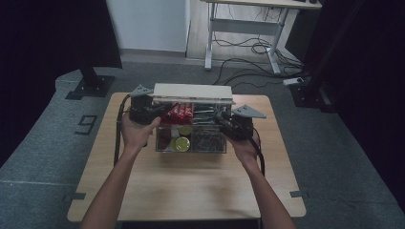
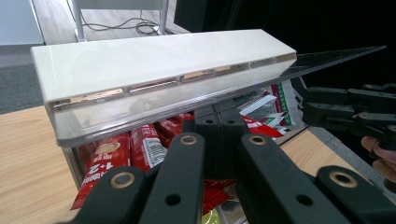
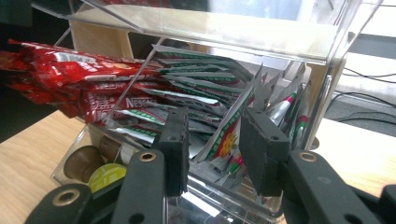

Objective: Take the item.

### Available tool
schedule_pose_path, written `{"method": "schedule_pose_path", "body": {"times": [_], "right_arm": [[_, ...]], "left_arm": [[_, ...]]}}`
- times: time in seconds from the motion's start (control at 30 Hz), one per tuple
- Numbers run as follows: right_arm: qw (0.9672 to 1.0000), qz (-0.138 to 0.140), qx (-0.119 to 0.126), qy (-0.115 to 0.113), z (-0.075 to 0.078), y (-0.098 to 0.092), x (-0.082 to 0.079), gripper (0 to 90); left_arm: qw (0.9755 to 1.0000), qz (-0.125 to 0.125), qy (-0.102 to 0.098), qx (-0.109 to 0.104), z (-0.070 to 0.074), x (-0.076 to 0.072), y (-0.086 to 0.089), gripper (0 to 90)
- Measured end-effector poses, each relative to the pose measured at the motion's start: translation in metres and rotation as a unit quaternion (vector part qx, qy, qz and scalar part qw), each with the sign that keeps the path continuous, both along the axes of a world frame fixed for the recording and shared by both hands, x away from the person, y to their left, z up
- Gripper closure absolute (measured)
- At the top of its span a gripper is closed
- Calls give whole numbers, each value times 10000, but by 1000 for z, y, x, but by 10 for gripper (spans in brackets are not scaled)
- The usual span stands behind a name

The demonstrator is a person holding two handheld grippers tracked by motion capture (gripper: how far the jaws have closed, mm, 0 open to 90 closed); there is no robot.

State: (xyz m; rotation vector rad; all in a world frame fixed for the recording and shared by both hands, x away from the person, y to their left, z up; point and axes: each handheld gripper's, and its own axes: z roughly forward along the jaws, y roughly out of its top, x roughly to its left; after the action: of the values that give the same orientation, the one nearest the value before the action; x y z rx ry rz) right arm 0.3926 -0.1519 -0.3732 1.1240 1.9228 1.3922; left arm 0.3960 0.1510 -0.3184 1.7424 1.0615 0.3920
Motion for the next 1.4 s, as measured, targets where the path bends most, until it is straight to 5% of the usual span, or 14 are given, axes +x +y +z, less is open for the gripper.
{"method": "schedule_pose_path", "body": {"times": [0.67, 1.4], "right_arm": [[9997, -256, -7, 23, -3, 4, 16, 634], [9985, -395, -374, 112, -9, 13, 21, 700]], "left_arm": [[10000, -29, -17, -2, 0, 0, -2, 900], [10000, -12, -19, -4, -1, 0, -2, 900]]}}
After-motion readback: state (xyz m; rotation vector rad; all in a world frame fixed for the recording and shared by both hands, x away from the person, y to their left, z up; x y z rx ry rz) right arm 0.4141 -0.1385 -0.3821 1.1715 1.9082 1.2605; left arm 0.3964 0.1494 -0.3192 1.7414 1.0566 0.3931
